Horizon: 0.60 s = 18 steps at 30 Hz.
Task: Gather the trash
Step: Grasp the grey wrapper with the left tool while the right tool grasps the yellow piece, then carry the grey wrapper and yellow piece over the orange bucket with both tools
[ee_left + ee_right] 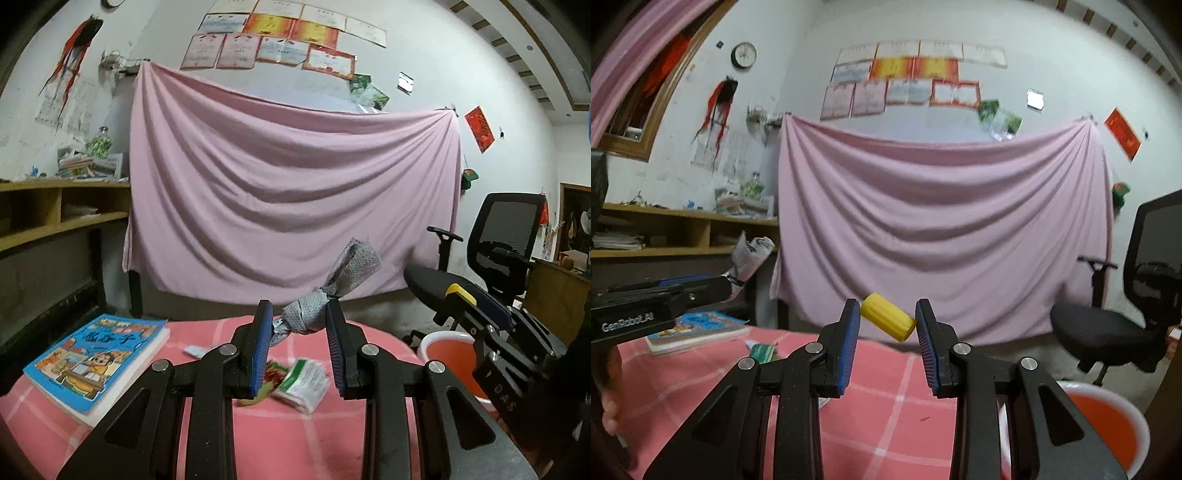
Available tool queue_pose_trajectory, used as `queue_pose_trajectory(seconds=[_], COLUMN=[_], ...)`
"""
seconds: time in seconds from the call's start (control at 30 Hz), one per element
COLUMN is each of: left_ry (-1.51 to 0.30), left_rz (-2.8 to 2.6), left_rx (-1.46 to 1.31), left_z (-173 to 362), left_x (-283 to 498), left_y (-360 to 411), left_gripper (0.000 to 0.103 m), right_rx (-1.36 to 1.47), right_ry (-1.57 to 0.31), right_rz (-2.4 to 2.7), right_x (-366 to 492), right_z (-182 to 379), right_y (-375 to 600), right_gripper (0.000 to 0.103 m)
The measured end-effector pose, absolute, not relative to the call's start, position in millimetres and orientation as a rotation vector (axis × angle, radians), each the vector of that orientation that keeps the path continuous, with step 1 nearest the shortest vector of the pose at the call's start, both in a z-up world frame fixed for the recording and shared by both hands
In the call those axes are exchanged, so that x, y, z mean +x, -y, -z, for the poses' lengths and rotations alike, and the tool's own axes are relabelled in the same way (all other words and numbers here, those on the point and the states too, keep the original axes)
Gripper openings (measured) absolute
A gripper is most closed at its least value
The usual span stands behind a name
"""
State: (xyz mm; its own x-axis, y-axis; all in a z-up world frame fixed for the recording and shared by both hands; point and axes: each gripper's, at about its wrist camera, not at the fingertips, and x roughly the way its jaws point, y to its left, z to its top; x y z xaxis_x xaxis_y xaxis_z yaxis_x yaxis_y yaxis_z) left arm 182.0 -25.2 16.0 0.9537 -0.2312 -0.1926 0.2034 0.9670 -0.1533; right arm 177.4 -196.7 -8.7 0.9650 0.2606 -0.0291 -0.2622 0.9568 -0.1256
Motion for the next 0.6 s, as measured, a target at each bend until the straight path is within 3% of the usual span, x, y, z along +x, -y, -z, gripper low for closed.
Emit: queue_pose_trajectory(seconds=[0.6], left_ry=[-0.231], left_rz=[0.403], left_rx=[-0.072], left_z=[-43.3], left_x=[198.2], left_y=[148.8], left_gripper=[0.025], right_rx=[0.101], right_ry=[-0.037], right_rz=[-0.027], right_x=[165.2], right_z=[-3.3], right_y=[314.0], right_gripper=[0.029])
